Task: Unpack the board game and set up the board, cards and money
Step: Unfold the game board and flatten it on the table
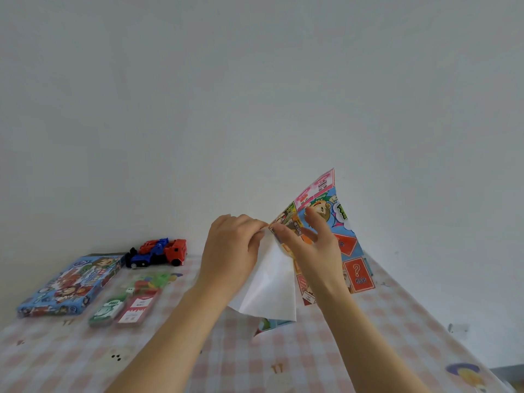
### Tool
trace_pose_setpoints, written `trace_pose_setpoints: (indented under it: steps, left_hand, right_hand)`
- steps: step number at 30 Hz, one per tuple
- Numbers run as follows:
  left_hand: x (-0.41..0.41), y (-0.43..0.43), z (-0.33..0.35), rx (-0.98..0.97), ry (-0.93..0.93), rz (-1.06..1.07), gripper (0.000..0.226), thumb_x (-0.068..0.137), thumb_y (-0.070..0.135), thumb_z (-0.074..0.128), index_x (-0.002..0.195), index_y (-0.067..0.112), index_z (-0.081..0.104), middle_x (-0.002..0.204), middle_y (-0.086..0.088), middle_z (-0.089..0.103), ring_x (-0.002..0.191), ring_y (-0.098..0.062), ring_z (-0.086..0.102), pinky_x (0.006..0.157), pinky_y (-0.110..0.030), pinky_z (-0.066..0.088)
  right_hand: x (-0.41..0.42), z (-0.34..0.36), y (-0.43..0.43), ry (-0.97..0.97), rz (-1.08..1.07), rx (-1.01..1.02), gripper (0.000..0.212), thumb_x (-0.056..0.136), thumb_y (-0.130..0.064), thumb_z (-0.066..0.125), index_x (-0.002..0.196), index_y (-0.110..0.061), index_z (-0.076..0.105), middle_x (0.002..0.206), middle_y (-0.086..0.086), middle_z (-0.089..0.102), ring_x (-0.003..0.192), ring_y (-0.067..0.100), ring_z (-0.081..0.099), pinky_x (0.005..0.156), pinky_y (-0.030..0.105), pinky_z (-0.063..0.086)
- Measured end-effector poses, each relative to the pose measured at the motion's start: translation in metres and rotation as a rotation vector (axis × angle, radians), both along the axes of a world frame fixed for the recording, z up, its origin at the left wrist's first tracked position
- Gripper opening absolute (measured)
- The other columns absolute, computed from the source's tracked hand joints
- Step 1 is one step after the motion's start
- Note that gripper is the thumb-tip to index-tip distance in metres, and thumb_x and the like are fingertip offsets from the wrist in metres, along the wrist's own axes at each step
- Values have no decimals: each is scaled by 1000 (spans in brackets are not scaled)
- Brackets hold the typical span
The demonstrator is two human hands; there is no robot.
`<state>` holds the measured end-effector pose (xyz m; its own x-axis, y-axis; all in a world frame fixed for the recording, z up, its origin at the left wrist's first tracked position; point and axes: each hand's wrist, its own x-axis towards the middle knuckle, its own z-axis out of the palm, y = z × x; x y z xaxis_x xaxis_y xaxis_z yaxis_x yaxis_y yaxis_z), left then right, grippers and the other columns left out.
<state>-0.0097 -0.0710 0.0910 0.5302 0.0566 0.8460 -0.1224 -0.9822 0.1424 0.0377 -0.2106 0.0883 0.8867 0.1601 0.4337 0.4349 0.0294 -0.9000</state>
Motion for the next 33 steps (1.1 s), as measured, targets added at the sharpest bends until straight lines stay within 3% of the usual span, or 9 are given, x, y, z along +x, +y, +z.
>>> trace_pose_setpoints:
  steps: [4,10,15,21,23,26,29,31,33]
  left_hand:
    - [0,2,-1,24,34,-8,17,83,14,57,89,16,73,79,3,69,71,-21,61,85,-38,45]
    - [5,4,-2,30,50,-16,18,82,16,56,88,13,73,79,1,69,69,-24,60,72,-31,42]
    - [5,0,-3,72,58,-56,19,85,14,54,91,14,73,78,2,67,67,-22,58,67,-26,38]
    - [3,-2,-1,67,23,-60,15,83,12,57,86,12,72,74,2,64,62,-21,56,61,-24,35]
    - [3,-2,-1,90,21,-63,14,83,12,58,85,12,72,73,1,64,62,-22,56,61,-25,37]
    - [0,4,2,104,1,0,11,79,12,61,82,14,72,72,3,65,64,-22,57,61,-28,39]
    - [-5,13,7,20,-5,175,5,77,11,70,75,16,70,68,6,64,66,-22,51,50,-23,31]
    - [-7,20,9,-53,31,293,5,79,15,71,75,18,69,71,6,64,70,-18,45,45,-20,20]
    - [-6,28,10,-82,51,359,5,83,15,68,80,18,70,86,5,65,80,-19,49,46,-21,21]
  right_hand:
    - [4,-1,3,-1,-11,-41,85,73,-44,77,145,-28,35,138,-13,47,117,3,48,95,29,45]
    - [11,-3,7,-39,-19,-182,93,73,-29,79,148,-30,24,136,-11,45,107,-1,48,76,12,44]
    - [11,-8,12,-67,-128,-247,92,75,-35,78,148,-30,22,140,-6,43,123,14,49,96,38,51]
    - [8,-5,12,-128,-159,-271,71,87,-32,65,147,-27,28,142,-6,43,119,13,51,90,30,50]
    - [8,-5,12,-125,-164,-277,56,90,-27,60,142,-26,39,132,-7,51,105,12,57,80,26,51]
    - [11,-3,8,-111,-221,-264,15,94,-19,50,104,-22,63,84,-4,62,68,12,56,53,20,38]
    - [13,0,1,-64,-201,-162,22,98,-16,44,100,-22,66,70,-2,62,43,2,57,42,14,40]
    - [12,4,-2,-17,-165,-76,26,98,-11,41,95,-21,65,62,0,64,45,5,63,45,19,48]
    - [13,7,-5,-8,-172,3,30,96,-7,39,80,-20,61,58,-1,63,60,17,70,53,29,52]
